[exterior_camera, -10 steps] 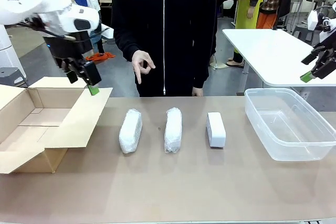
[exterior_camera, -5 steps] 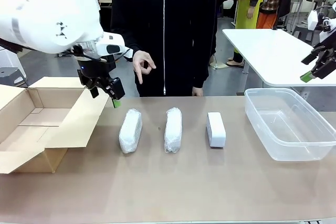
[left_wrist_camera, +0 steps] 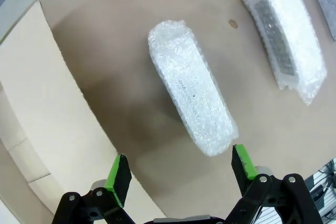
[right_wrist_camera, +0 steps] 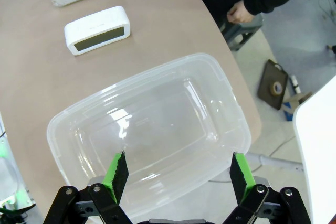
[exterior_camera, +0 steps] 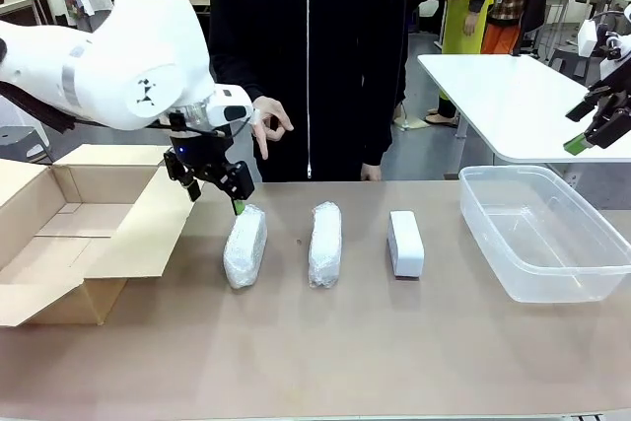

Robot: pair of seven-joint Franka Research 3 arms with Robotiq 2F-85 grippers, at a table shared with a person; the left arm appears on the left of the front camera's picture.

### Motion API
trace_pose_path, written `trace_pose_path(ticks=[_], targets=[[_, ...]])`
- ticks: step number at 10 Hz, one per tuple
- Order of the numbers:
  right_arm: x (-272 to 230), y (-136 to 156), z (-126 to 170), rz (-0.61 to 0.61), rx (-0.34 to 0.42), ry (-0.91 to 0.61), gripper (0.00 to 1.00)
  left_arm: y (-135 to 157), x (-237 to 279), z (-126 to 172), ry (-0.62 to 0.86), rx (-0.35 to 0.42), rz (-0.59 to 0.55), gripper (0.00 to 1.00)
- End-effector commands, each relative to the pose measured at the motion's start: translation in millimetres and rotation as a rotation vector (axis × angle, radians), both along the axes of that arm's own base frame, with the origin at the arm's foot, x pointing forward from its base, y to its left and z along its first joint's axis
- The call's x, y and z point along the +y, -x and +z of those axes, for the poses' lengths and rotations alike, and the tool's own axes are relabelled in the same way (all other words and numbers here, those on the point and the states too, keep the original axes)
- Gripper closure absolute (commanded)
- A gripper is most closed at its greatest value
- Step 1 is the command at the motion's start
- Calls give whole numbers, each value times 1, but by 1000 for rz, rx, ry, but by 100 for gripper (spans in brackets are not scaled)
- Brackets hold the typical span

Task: Separate and place wrapped and unwrapped clocks.
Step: Pick up the Digital clock indicated by the person.

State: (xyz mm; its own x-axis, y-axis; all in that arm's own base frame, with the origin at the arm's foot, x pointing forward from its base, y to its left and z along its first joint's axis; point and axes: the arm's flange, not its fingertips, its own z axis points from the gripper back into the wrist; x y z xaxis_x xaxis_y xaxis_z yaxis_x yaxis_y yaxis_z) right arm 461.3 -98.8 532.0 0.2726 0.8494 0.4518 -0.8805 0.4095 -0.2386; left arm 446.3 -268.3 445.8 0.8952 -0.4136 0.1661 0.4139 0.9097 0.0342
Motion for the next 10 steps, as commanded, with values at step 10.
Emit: trace_pose_path(ticks=[10], targets=[[-1,-1,-1,5,1,-10,0,-23,-34,-71,-28,-21,43,0]])
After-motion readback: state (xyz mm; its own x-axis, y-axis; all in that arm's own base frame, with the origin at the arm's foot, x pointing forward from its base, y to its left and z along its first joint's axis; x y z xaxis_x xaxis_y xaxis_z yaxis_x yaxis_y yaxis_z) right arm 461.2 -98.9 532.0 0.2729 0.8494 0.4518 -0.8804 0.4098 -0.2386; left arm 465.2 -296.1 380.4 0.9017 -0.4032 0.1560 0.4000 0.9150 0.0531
